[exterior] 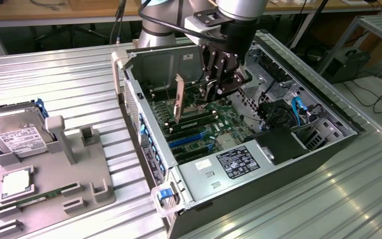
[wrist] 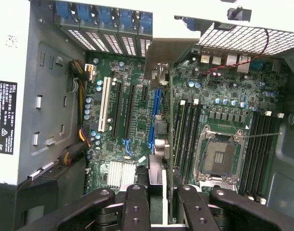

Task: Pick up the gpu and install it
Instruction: 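Insert the gpu into the slot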

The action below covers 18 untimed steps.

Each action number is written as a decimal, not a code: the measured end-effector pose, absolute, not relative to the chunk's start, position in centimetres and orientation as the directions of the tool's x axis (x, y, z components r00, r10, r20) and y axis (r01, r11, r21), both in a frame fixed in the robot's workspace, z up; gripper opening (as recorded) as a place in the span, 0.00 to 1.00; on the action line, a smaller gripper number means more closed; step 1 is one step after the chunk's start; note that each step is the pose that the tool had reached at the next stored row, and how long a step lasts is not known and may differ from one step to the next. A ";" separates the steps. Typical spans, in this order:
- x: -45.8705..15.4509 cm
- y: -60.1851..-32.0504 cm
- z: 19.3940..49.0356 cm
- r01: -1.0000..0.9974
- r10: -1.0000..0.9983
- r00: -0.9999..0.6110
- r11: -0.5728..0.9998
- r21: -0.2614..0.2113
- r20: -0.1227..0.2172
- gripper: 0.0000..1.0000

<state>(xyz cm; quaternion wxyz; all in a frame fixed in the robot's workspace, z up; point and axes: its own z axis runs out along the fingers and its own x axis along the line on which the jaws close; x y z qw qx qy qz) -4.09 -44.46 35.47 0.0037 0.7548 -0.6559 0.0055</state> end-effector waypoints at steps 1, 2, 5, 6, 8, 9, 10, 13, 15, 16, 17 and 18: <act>-4.1 -44.5 35.4 -0.990 -0.990 0.139 -0.139 -0.002 0.013 0.28; -4.1 -44.5 35.4 -0.990 -0.990 0.139 -0.139 -0.002 0.013 0.28; -4.1 -44.5 35.2 -0.990 -0.990 0.139 -0.139 -0.002 0.013 0.28; -4.1 -44.5 35.2 -0.990 -0.990 0.139 -0.139 -0.002 0.013 0.28; -4.1 -44.5 35.1 -0.990 -0.990 0.139 -0.139 -0.002 0.013 0.28; -4.1 -44.5 35.1 -0.990 -0.990 0.139 -0.139 -0.002 0.013 0.28; -4.1 -44.5 35.0 -0.990 -0.990 0.139 -0.139 -0.002 0.013 0.28; -4.1 -44.5 34.9 -0.990 -0.990 0.139 -0.139 -0.002 0.013 0.28; -4.1 -44.5 34.8 -0.990 -0.990 0.139 -0.139 -0.002 0.013 0.28; -4.1 -44.5 34.8 -0.990 -0.990 0.139 -0.139 -0.002 0.013 0.28; -4.1 -44.5 34.7 -0.990 -0.990 0.139 -0.139 -0.002 0.013 0.28; -4.1 -44.5 34.7 -0.990 -0.990 0.139 -0.139 -0.002 0.013 0.28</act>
